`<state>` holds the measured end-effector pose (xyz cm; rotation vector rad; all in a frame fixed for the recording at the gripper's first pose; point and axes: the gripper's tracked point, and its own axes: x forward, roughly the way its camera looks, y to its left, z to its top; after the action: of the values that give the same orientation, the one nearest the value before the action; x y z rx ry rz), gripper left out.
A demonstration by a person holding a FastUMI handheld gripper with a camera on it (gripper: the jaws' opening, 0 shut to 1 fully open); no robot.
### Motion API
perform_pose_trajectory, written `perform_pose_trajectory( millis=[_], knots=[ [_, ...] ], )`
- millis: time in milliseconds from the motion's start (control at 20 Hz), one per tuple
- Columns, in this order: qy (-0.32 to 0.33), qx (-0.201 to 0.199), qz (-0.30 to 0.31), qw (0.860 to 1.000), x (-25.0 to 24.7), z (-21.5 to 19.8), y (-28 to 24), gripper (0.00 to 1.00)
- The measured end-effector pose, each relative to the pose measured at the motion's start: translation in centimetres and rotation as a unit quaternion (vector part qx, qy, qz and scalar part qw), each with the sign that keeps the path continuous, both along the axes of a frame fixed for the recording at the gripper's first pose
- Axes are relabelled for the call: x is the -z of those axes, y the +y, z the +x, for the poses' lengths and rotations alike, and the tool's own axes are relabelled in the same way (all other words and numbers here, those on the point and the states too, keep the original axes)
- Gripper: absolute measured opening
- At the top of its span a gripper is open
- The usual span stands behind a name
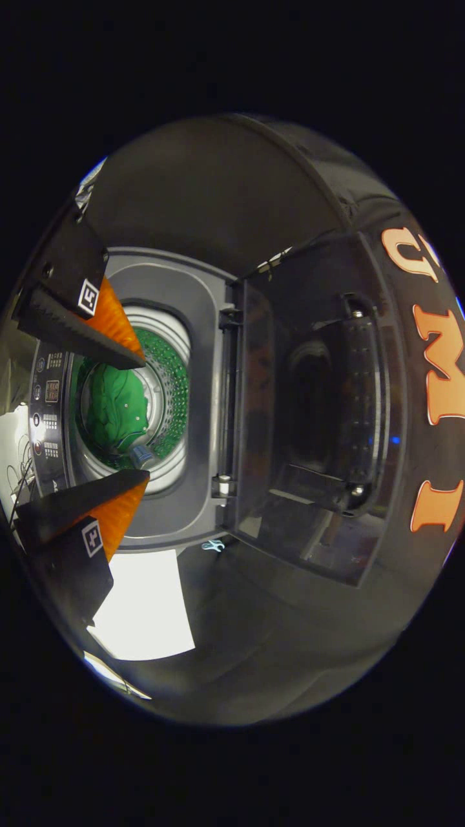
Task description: Put the clothes into the washing machine and then close the washing machine lid.
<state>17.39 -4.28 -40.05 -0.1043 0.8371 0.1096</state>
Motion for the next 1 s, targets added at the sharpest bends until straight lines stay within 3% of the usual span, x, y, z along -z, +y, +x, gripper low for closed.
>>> perform_pose_trajectory(
  millis=[400, 750, 1000],
  knots=[
    [-0.090, -0.018, 0.023, 0.996, -11.1, 2.5, 2.2, 0.98],
    [-0.188, -0.015, 0.057, 0.980, -21.5, 6.0, 3.4, 0.98],
    [-0.223, -0.011, 0.061, 0.973, -24.9, 9.6, 3.7, 0.98]
  ],
)
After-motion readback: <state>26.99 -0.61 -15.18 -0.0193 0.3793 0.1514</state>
